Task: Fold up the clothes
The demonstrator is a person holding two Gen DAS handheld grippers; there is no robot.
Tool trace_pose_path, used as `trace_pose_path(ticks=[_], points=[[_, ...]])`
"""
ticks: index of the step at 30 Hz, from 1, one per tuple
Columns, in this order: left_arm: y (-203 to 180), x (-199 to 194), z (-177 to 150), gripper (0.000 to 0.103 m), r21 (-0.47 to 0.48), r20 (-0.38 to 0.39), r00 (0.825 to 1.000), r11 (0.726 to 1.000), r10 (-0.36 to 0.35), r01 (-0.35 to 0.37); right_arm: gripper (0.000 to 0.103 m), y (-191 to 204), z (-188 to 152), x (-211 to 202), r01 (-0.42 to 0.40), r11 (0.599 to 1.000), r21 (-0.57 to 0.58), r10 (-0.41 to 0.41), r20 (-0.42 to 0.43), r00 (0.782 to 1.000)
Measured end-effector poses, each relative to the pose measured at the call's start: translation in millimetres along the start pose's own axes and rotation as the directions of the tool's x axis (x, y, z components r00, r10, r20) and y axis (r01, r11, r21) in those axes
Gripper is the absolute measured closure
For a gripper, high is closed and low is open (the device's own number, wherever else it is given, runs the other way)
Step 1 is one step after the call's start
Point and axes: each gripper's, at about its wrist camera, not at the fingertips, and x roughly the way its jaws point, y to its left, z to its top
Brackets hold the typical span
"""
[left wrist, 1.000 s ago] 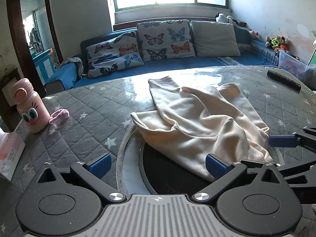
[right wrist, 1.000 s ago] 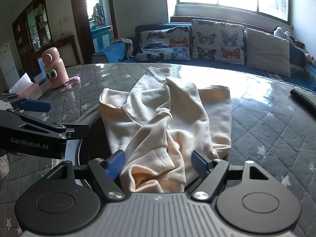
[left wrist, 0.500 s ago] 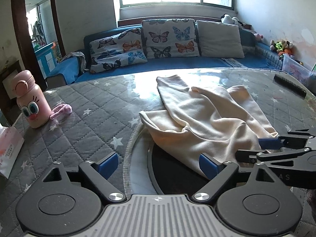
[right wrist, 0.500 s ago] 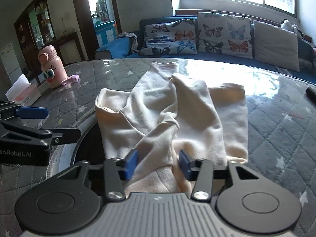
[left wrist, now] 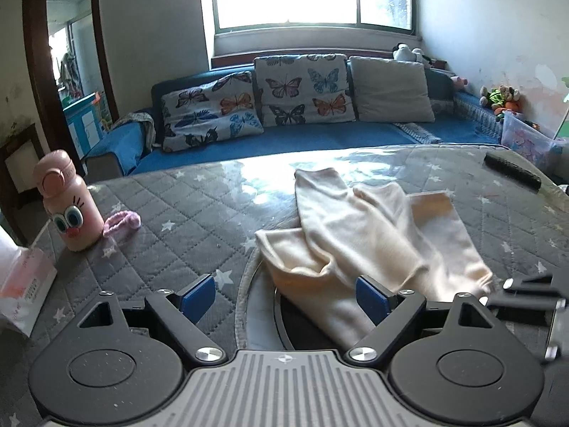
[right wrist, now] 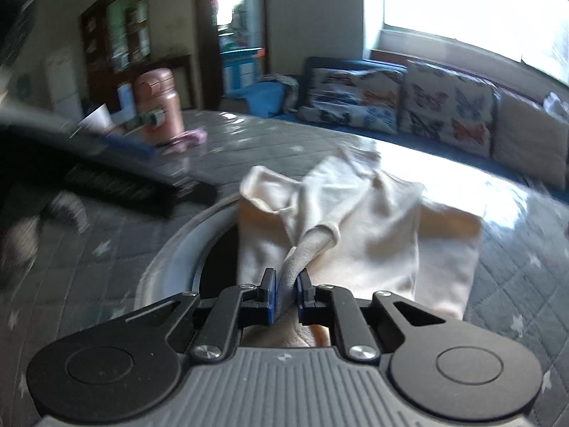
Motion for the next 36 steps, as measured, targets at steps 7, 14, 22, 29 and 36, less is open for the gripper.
trace_pose_path(ticks=[7, 14, 22, 29, 36], points=[[-17.2, -5.3, -5.8, 0.015, 0.043, -0.020, 0.997, 0.996, -0.071, 0.072, 0.092, 44.9, -11.1, -17.4, -0.097, 0.988, -0.116, 0.096, -0.021, 0.995], [-32.1, 7.9, -11.9, 0.019, 0.100, -0.058, 0.993, 0.990, -0.099, 0.104, 0.074, 54.4, -23.3, -40.4, -0.195, 0.977, -0.088, 0.193, -0.033, 0.981], [-34.2, 28.0, -6.9, 0.029, 0.072, -0.100, 0.988, 0.989, -0.121, 0.129, 0.074, 7.7, -20.7, -72.7, -0.145, 0.988, 0.048, 0.145, 0.012, 0.989], [-46.0, 38.1, -3.8, 0.029, 0.105, -0.110, 0.985, 0.984, -0.131, 0.143, 0.074, -61.7, -9.9, -43.0, 0.020, 0.982, 0.189, -0.017, -0.016, 1.000], [-38.2, 61.6, -6.4, 0.069, 0.083, -0.170, 0.976, 0.985, -0.136, 0.151, 0.074, -100.1, 6.4, 19.7, 0.015, 0.955, 0.296, -0.007, -0.030, 1.000]])
